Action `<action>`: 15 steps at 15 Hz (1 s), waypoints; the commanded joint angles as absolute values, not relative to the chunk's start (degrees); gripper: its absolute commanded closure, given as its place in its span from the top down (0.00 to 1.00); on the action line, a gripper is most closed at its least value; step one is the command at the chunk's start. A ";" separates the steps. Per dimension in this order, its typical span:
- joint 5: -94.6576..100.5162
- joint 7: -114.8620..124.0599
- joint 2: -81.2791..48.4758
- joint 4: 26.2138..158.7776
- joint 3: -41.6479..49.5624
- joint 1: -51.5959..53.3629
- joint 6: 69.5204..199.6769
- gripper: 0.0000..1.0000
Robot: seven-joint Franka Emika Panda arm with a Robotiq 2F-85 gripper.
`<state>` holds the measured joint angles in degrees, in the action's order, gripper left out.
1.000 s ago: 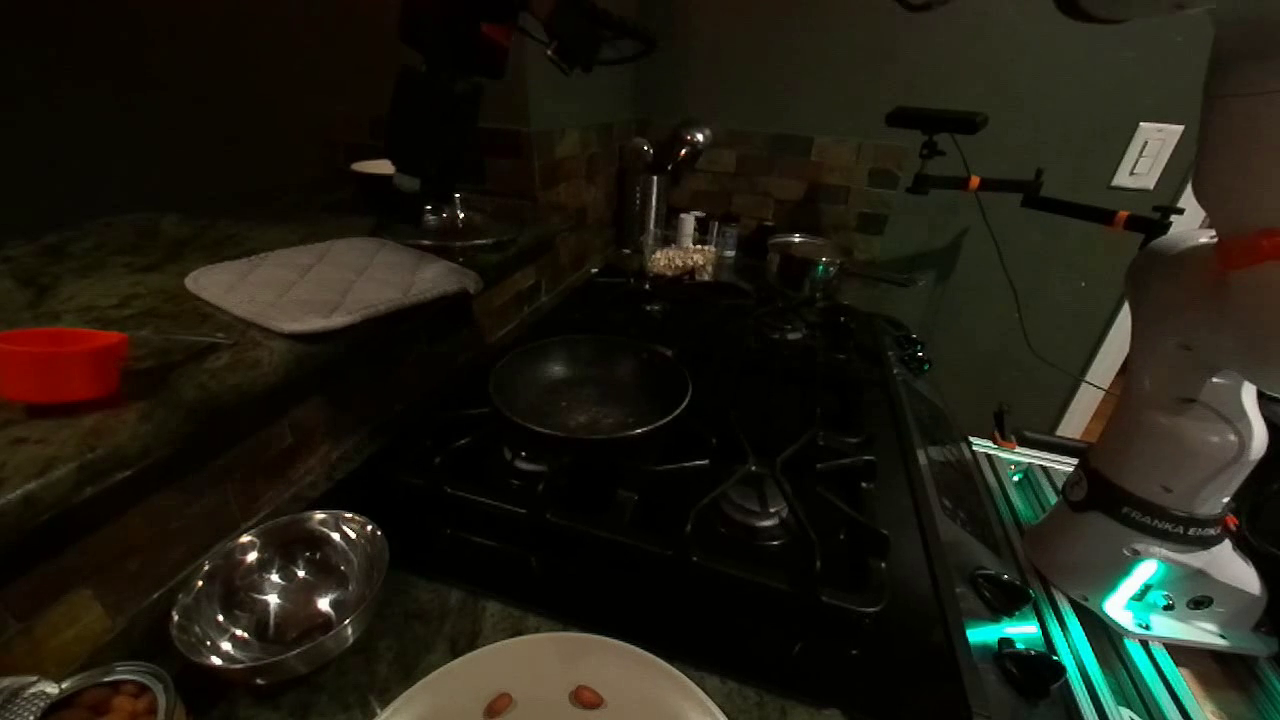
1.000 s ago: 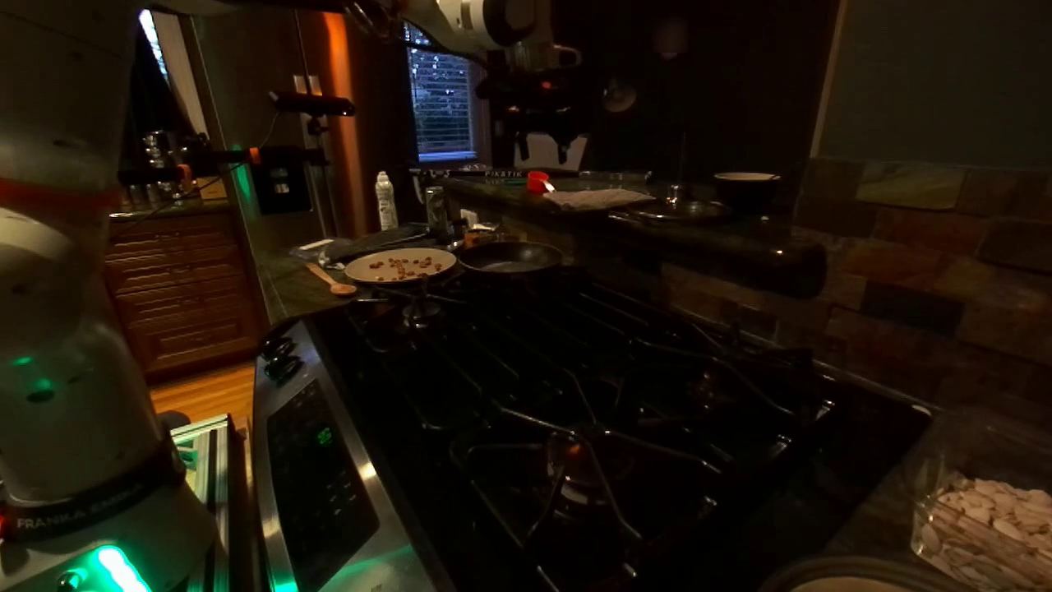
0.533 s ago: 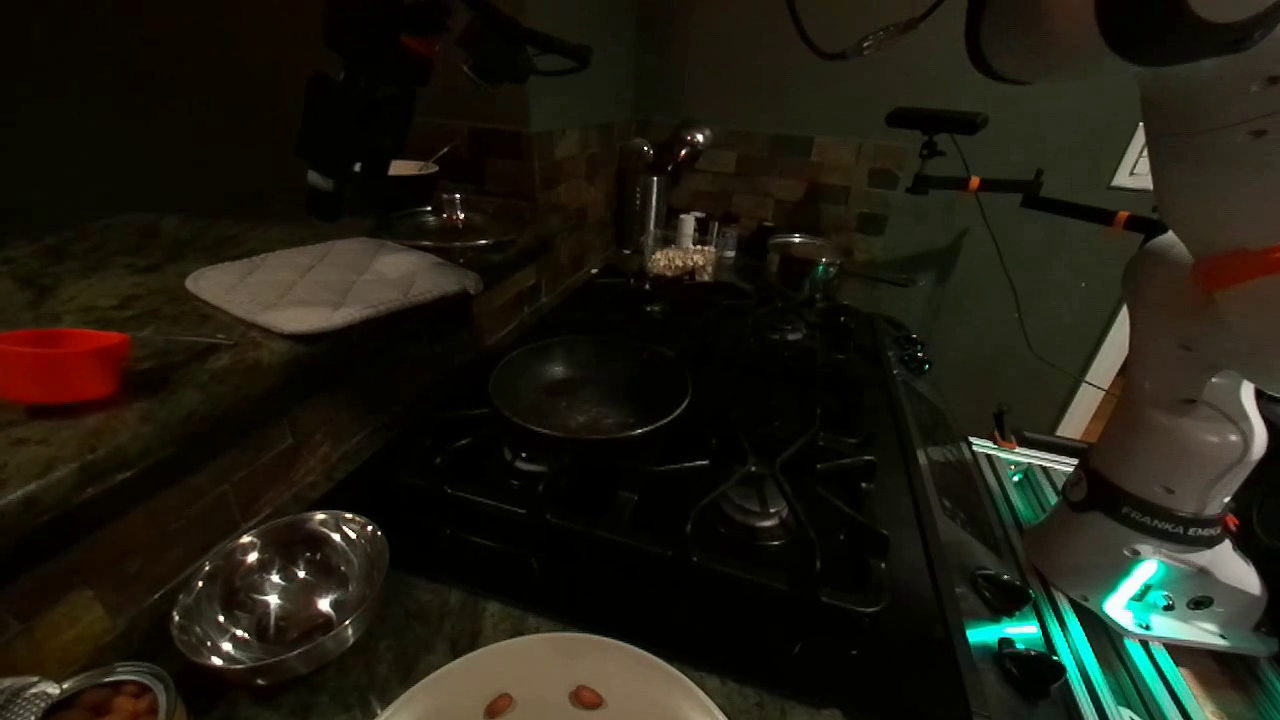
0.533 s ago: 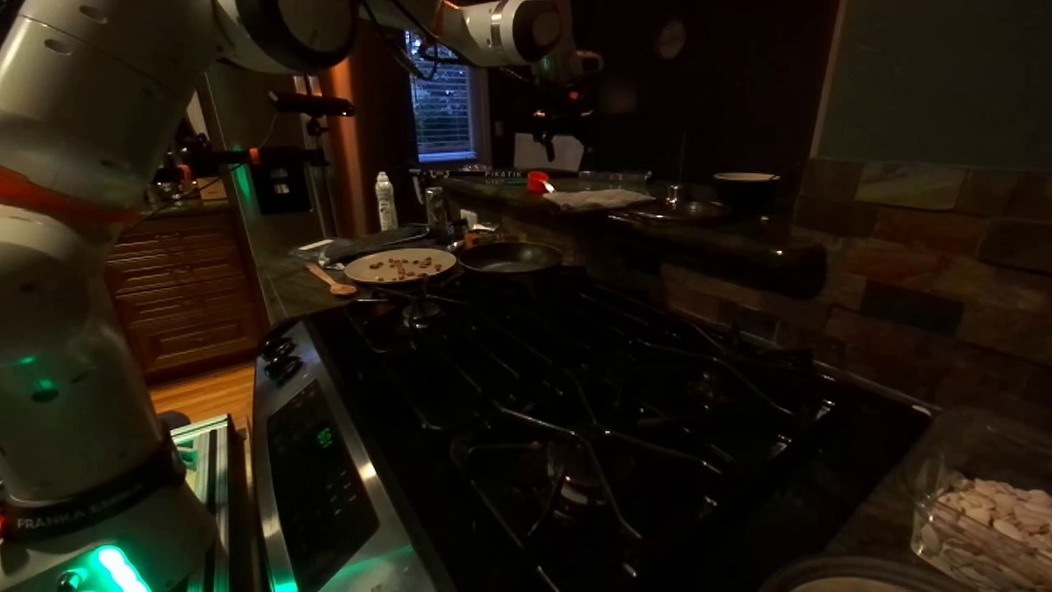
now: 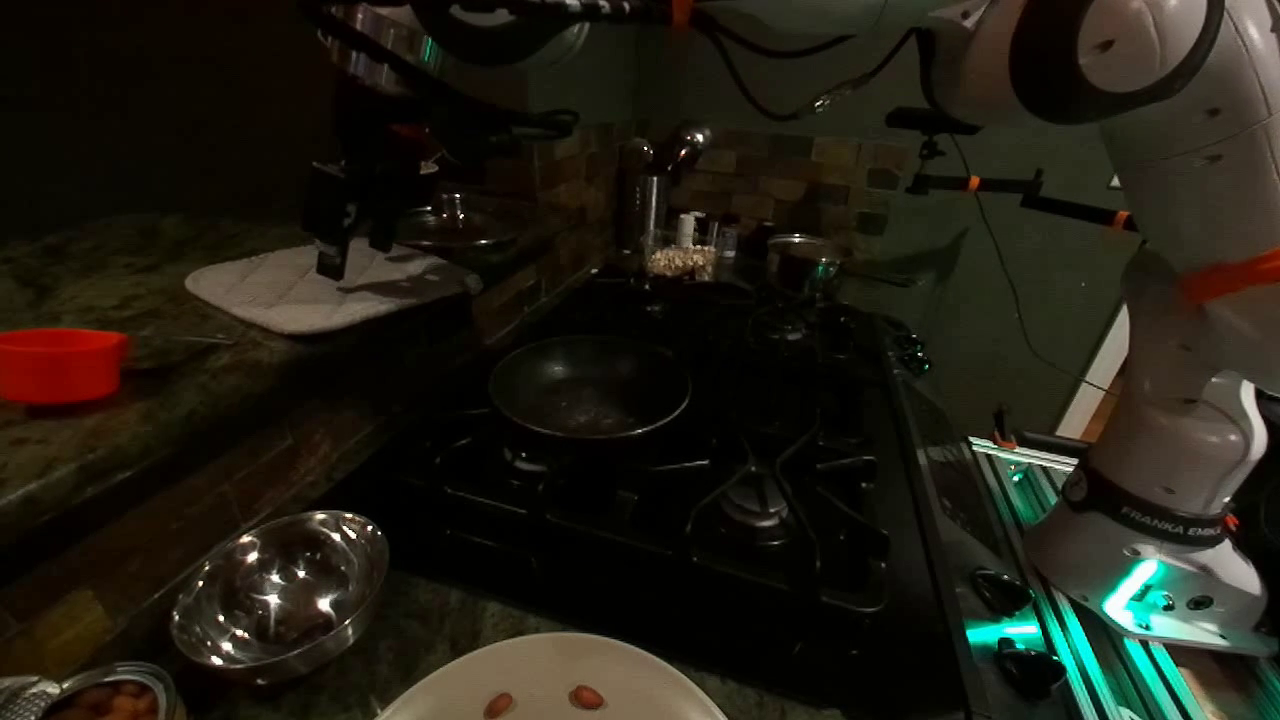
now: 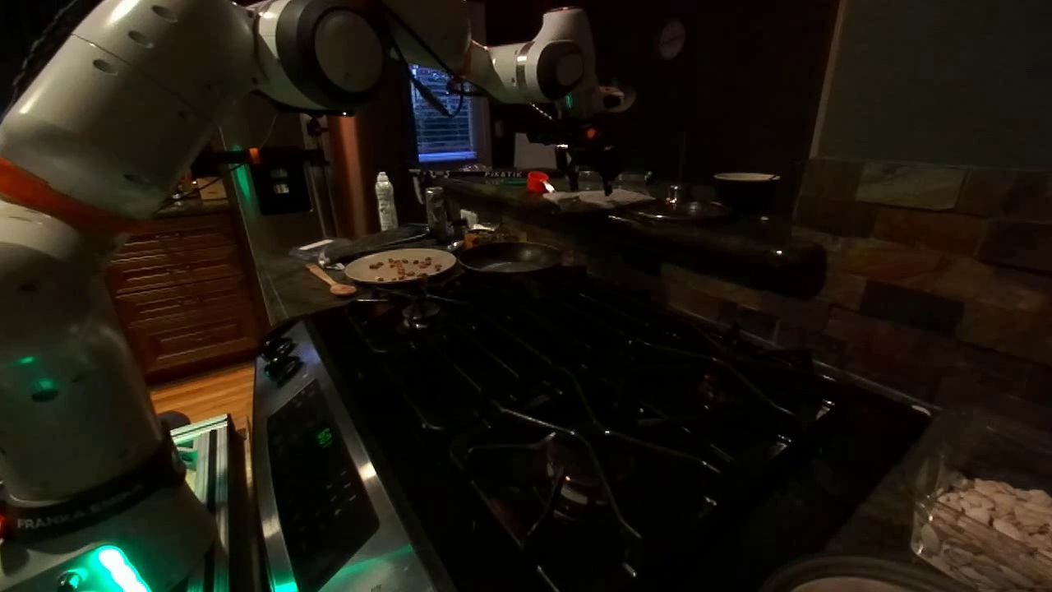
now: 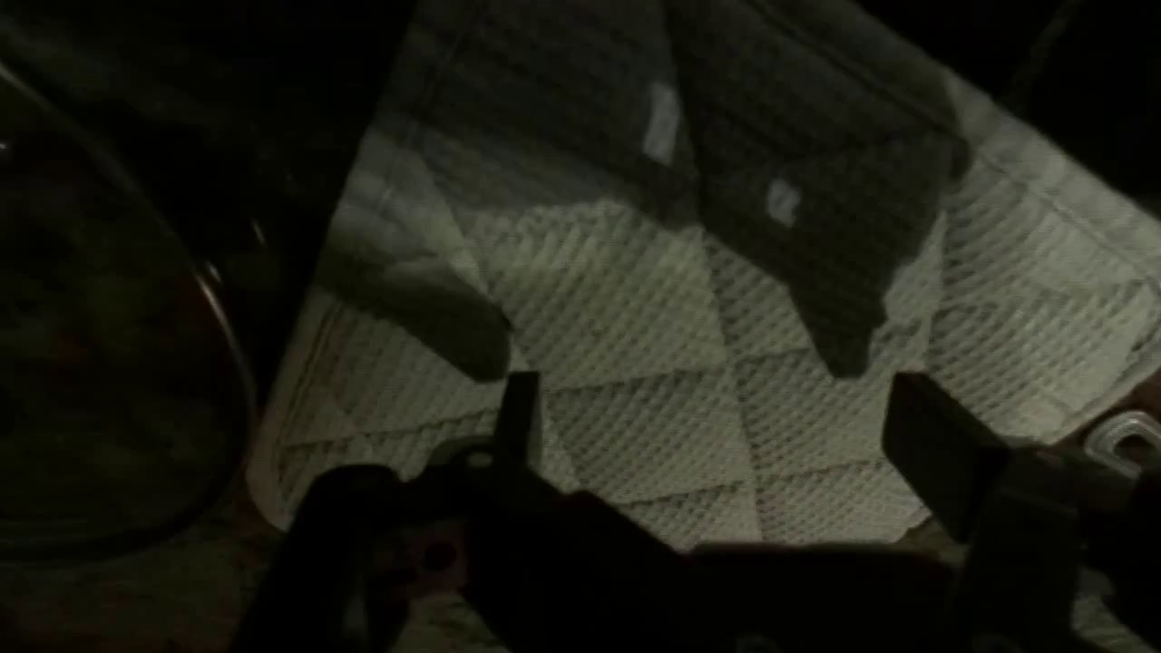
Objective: Put the white item on the stove
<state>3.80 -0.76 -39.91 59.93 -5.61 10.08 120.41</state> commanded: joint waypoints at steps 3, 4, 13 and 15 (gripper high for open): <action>4.41 2.40 -41.66 59.54 -4.55 10.96 122.20 0.49; 4.39 2.20 -41.22 59.85 -4.69 11.02 121.96 0.42; 7.59 0.54 -37.15 62.66 -4.38 12.82 117.17 0.00; 7.88 0.50 -36.52 62.81 -4.45 12.98 116.15 0.00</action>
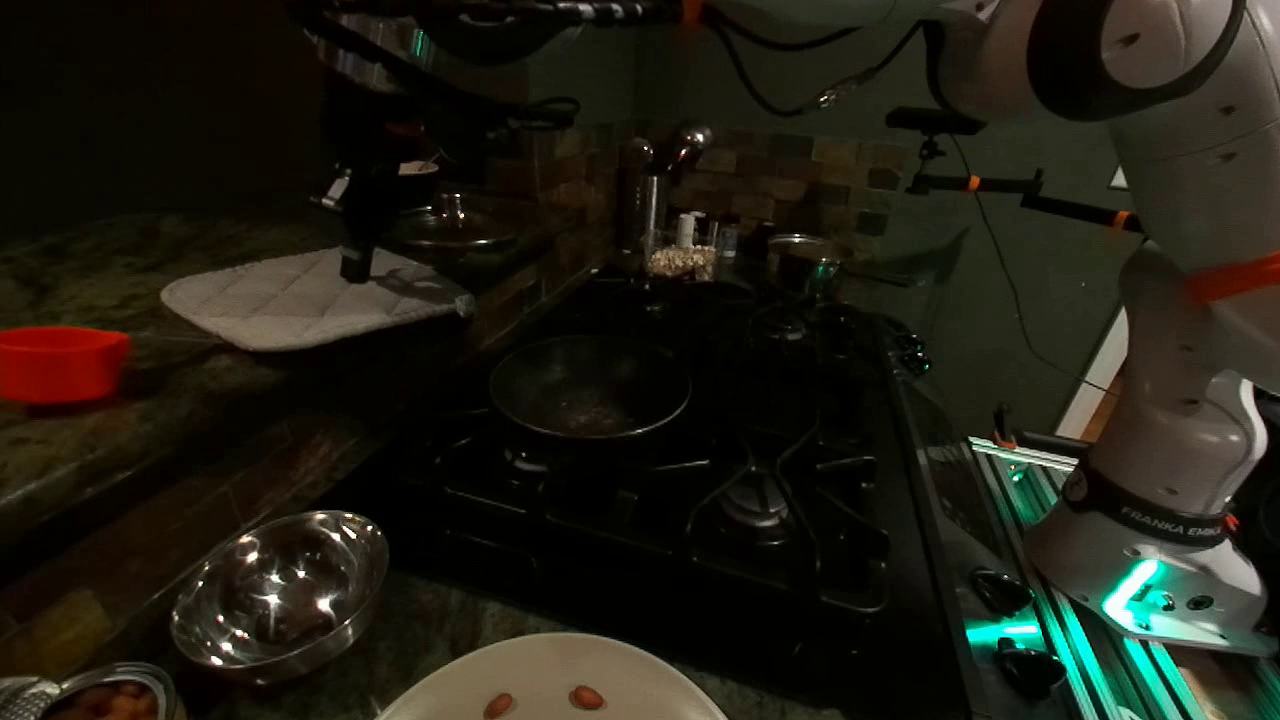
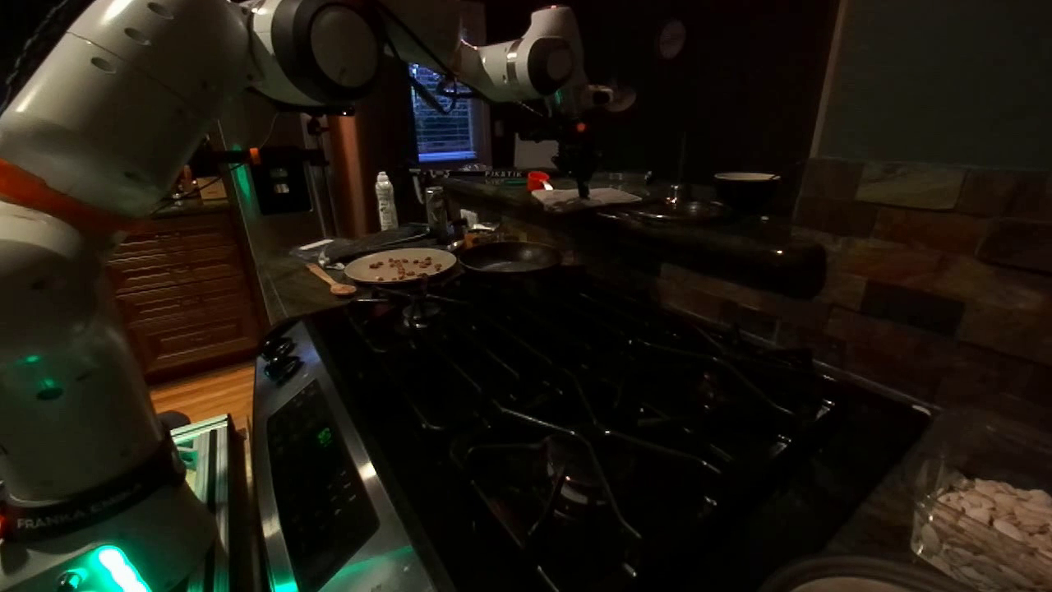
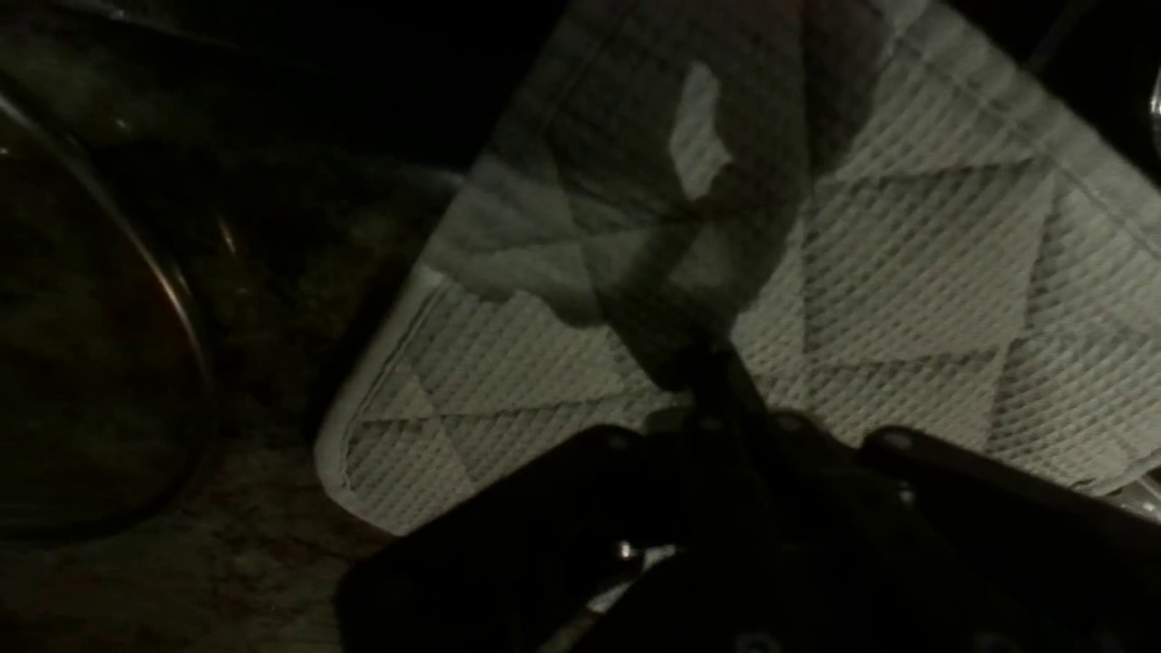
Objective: Put the white item on the stove
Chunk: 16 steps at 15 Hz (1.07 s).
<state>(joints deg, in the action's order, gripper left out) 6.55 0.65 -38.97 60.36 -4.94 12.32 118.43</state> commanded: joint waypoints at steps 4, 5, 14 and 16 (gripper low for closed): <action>8.07 0.46 -35.17 62.70 -4.76 13.30 114.79 0.00; 8.00 0.42 -34.93 62.69 -4.80 13.37 114.88 0.00; 6.22 -1.67 -26.53 67.75 -5.34 11.97 105.10 0.00; 4.67 -3.04 -21.91 71.63 -5.43 10.22 103.81 0.00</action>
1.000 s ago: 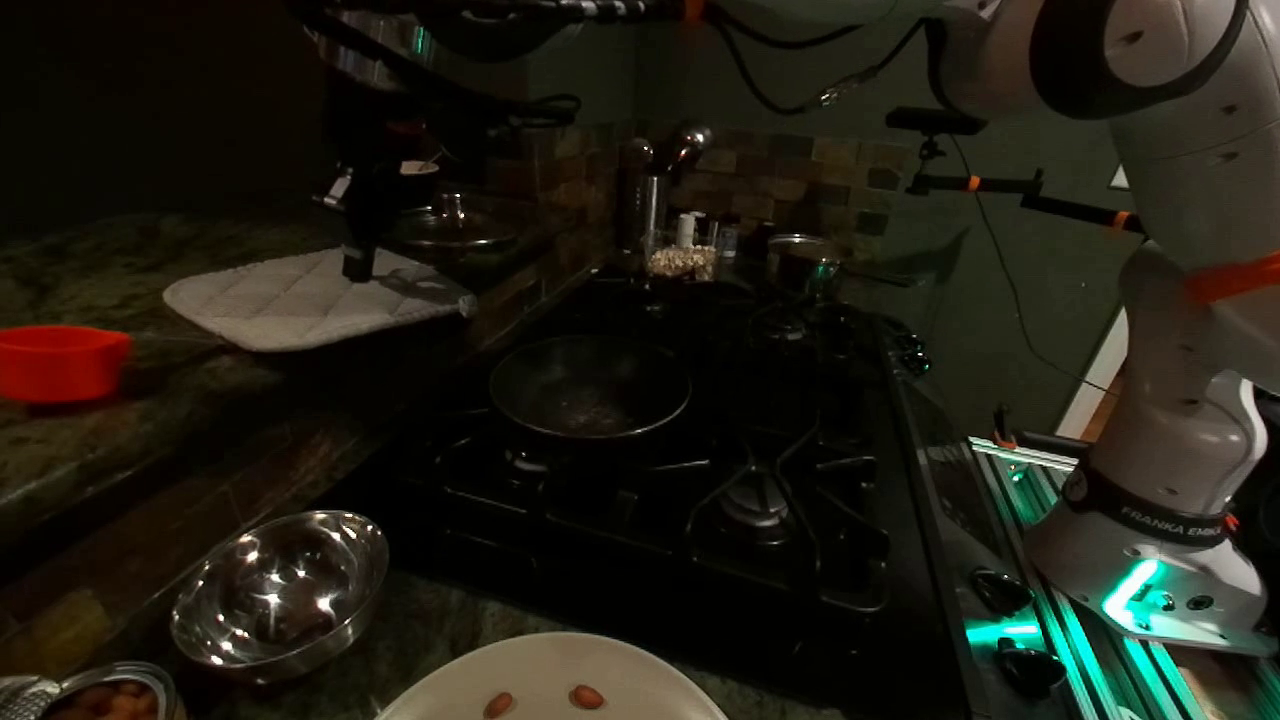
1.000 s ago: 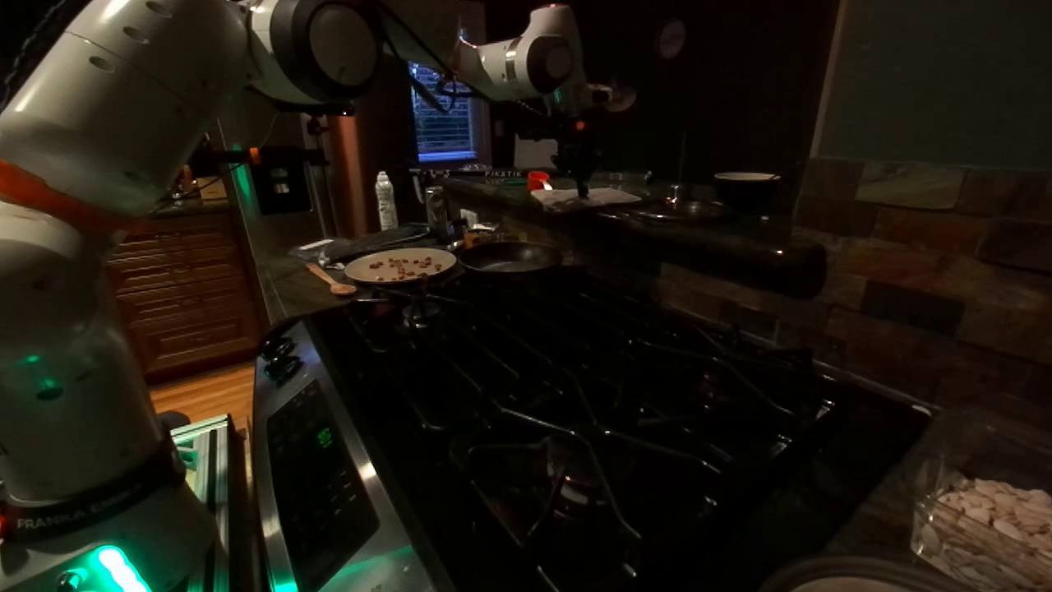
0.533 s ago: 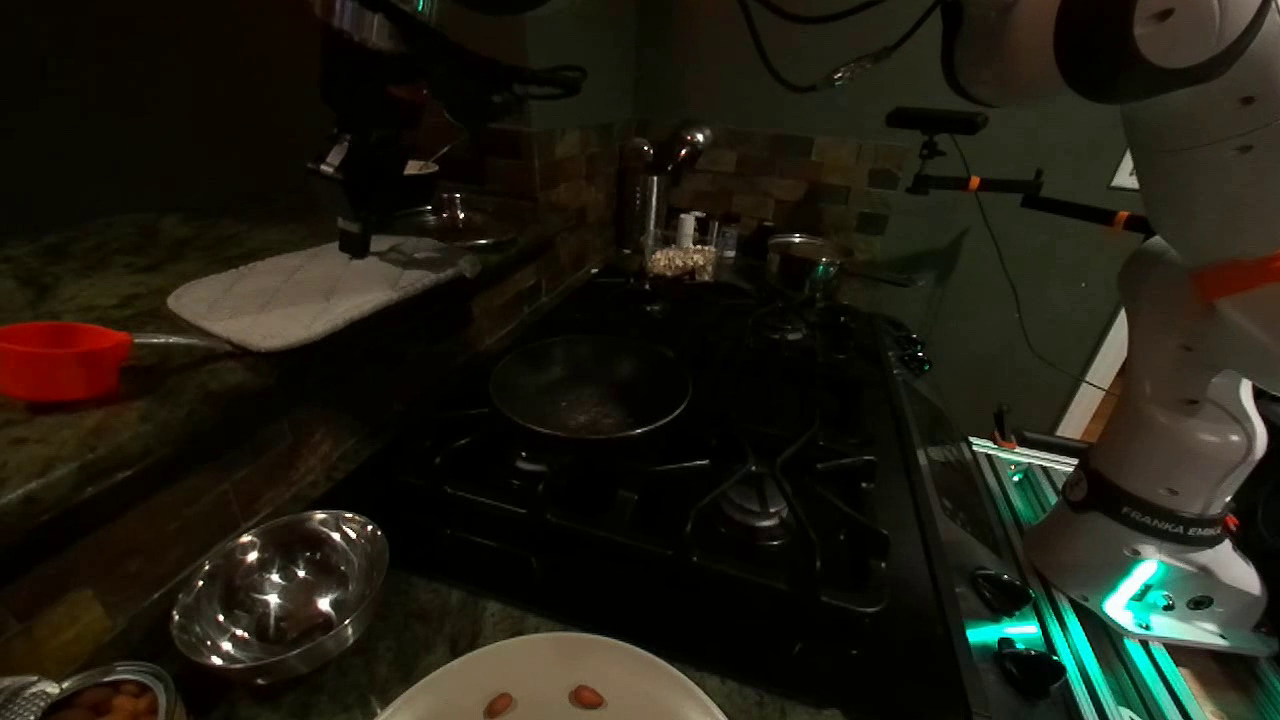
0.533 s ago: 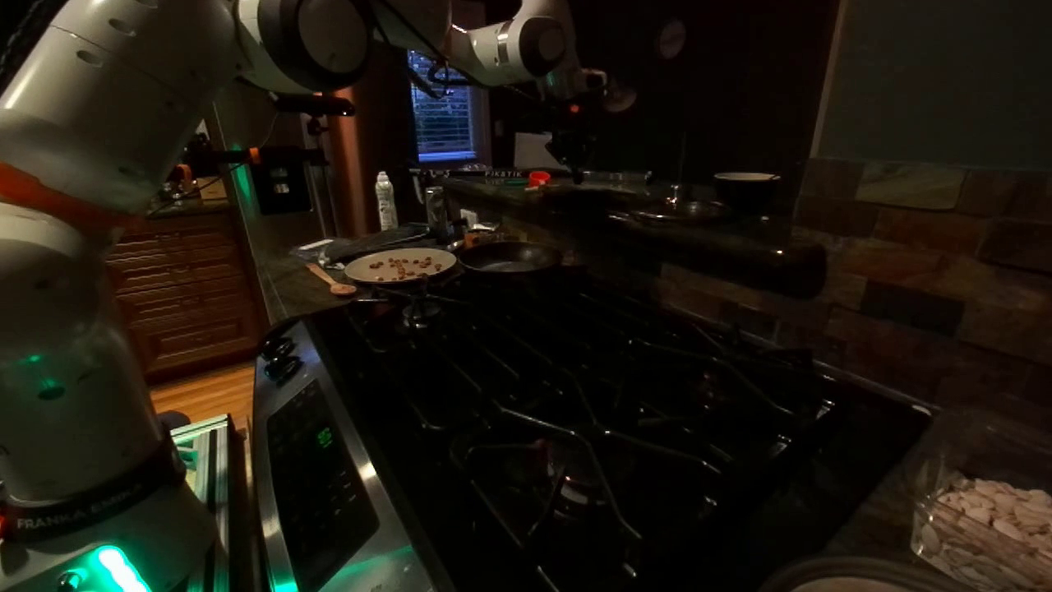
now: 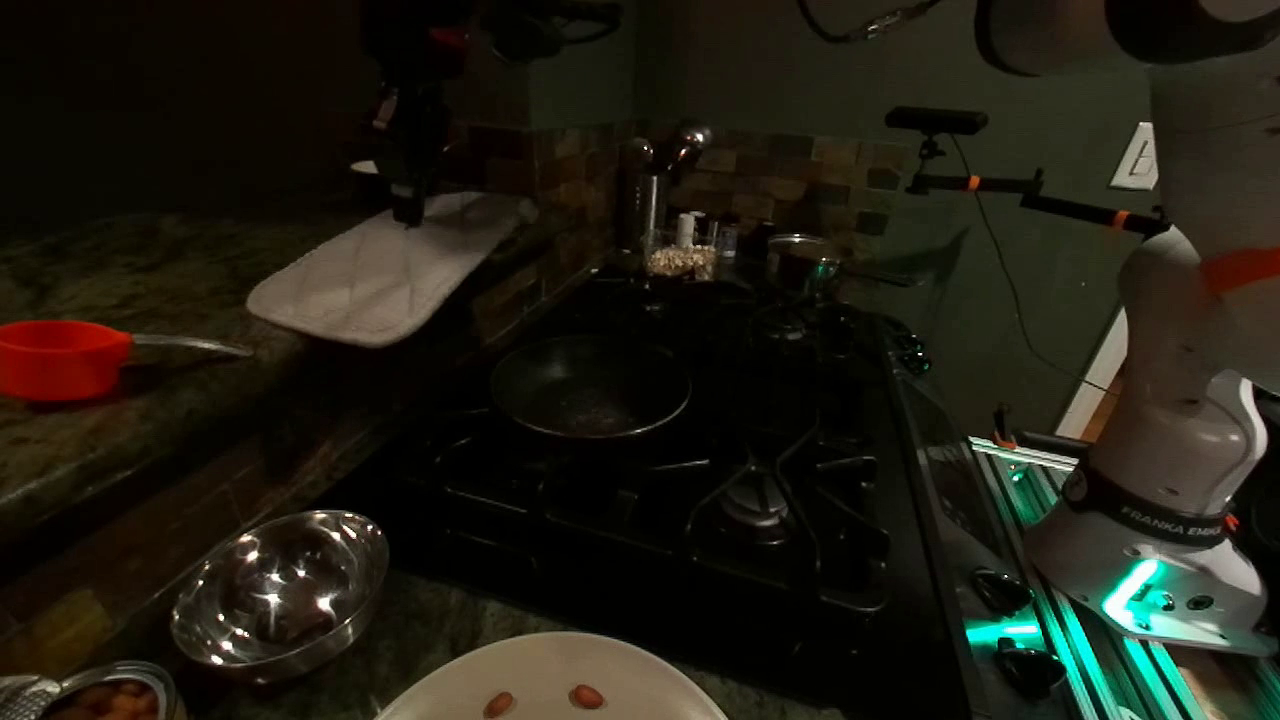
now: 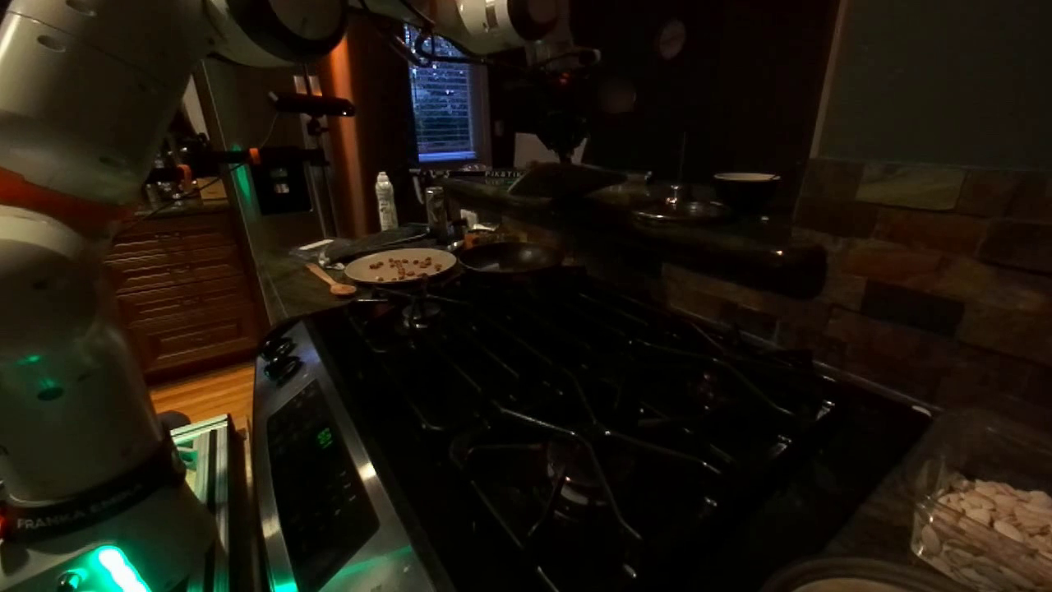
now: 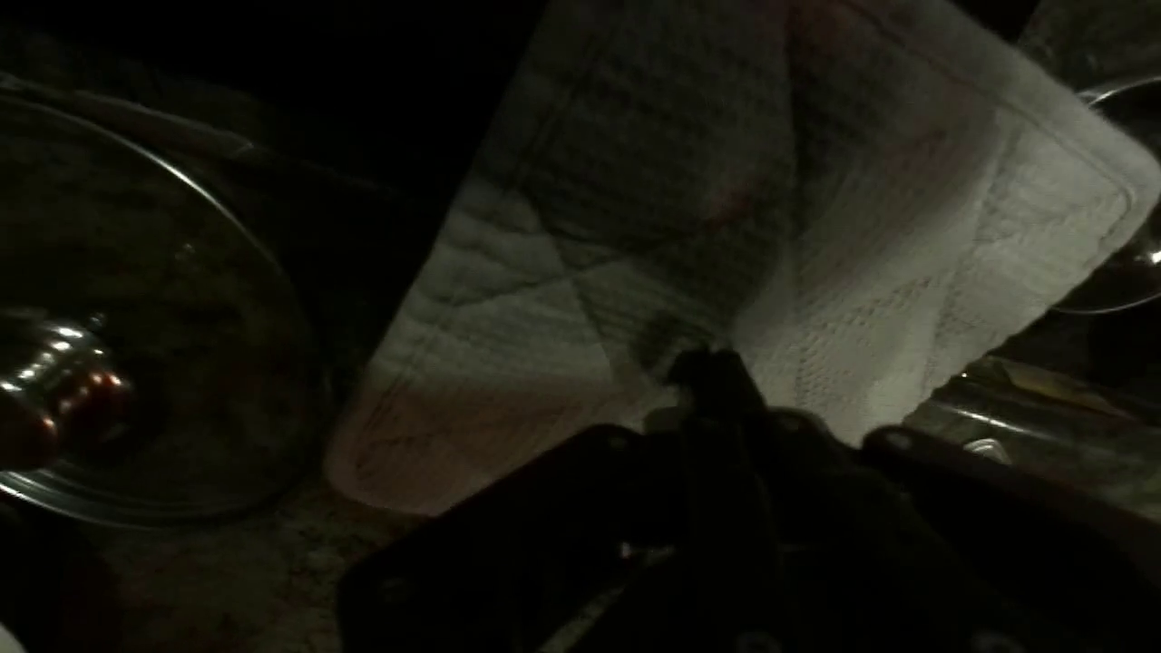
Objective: Put the white item on the stove
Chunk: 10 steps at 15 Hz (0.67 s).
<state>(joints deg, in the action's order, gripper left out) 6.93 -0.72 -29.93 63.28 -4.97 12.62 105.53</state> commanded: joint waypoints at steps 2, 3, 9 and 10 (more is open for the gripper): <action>3.44 -3.87 -16.98 76.62 -4.93 8.15 104.21 0.00; 2.57 -4.31 -14.26 79.72 -4.62 6.83 105.07 0.00; -3.18 -7.82 -1.07 95.23 -1.95 0.23 105.31 0.00; -3.57 -8.26 0.88 97.78 -1.25 -0.34 105.13 0.00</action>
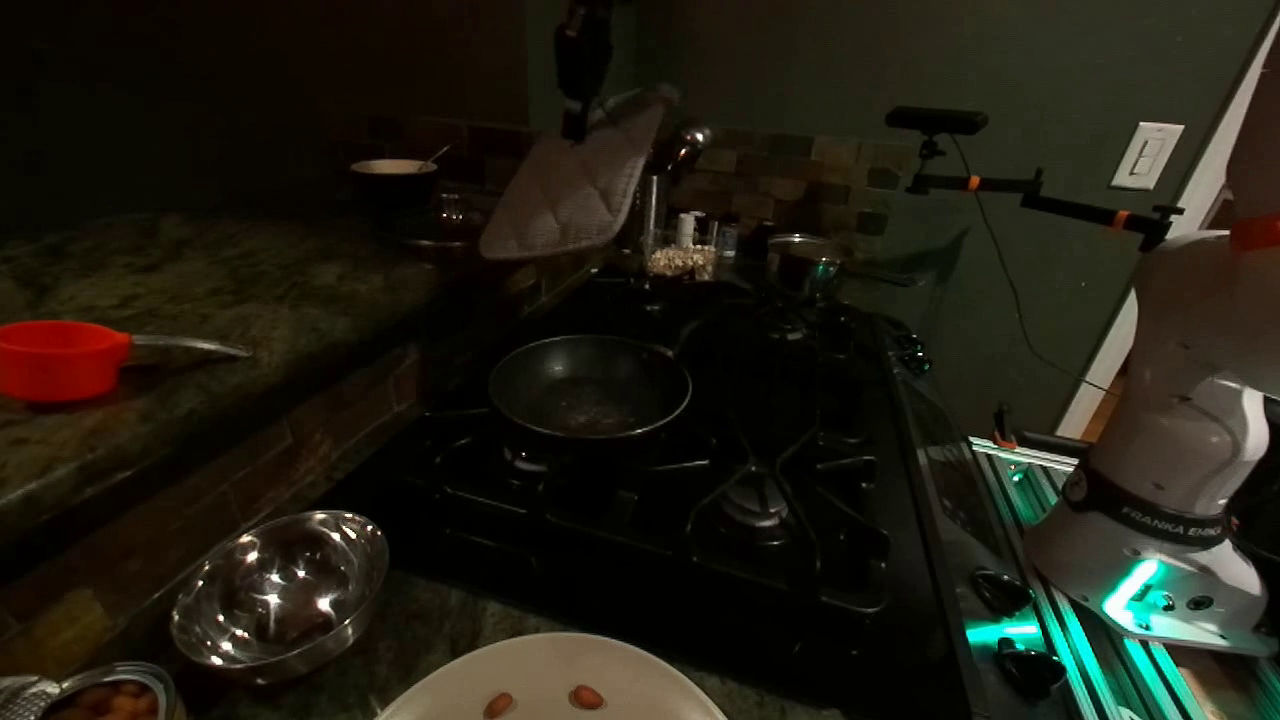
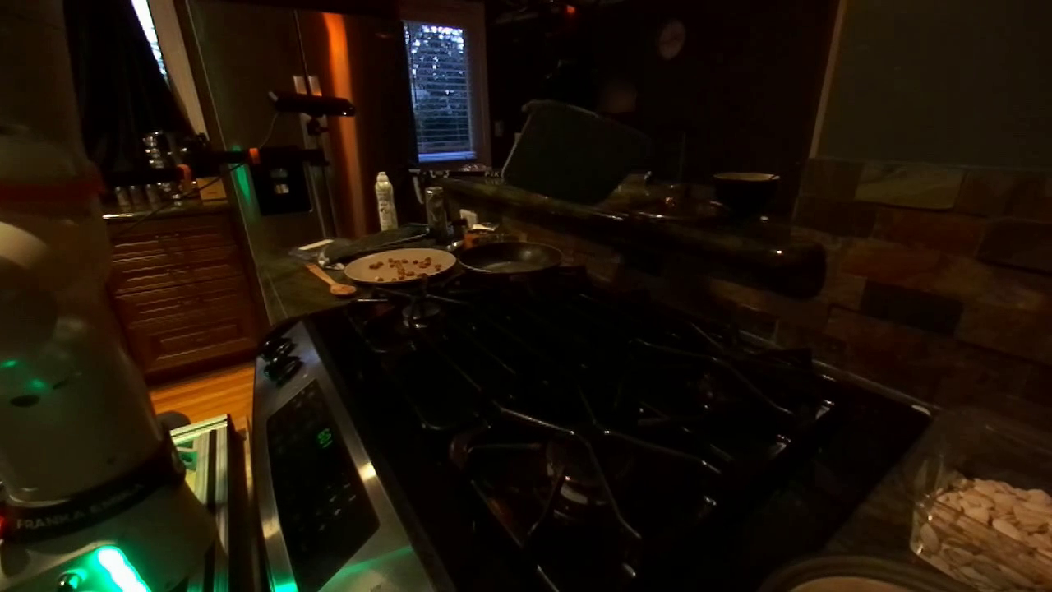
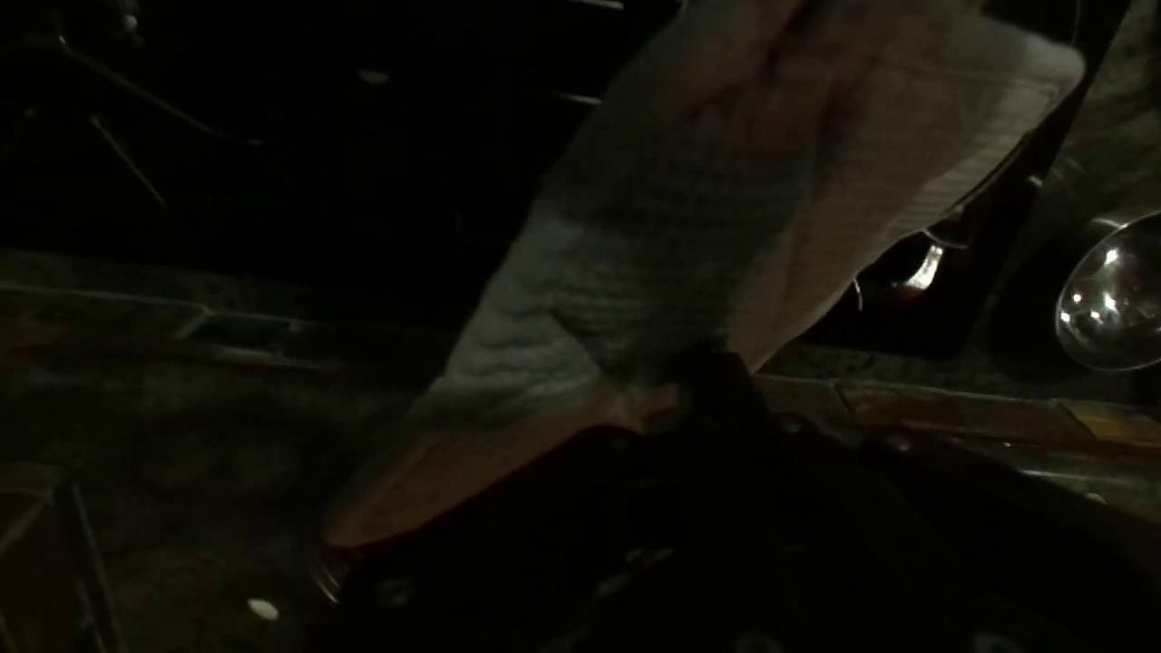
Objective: Put the white item on the stove
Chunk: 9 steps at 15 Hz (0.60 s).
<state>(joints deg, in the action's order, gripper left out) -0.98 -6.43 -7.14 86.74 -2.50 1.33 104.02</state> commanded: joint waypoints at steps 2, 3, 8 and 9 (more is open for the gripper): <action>-4.36 -9.39 4.74 103.48 -0.03 -1.32 105.37 0.00; -4.27 -9.75 6.55 106.44 0.57 -1.63 105.94 0.00; -4.36 -9.98 13.00 120.00 3.21 -2.59 114.02 0.00; -4.62 -10.07 13.74 122.20 3.66 -2.68 115.88 0.00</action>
<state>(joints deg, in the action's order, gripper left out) -2.95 -8.91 8.89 113.10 2.53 -2.41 109.83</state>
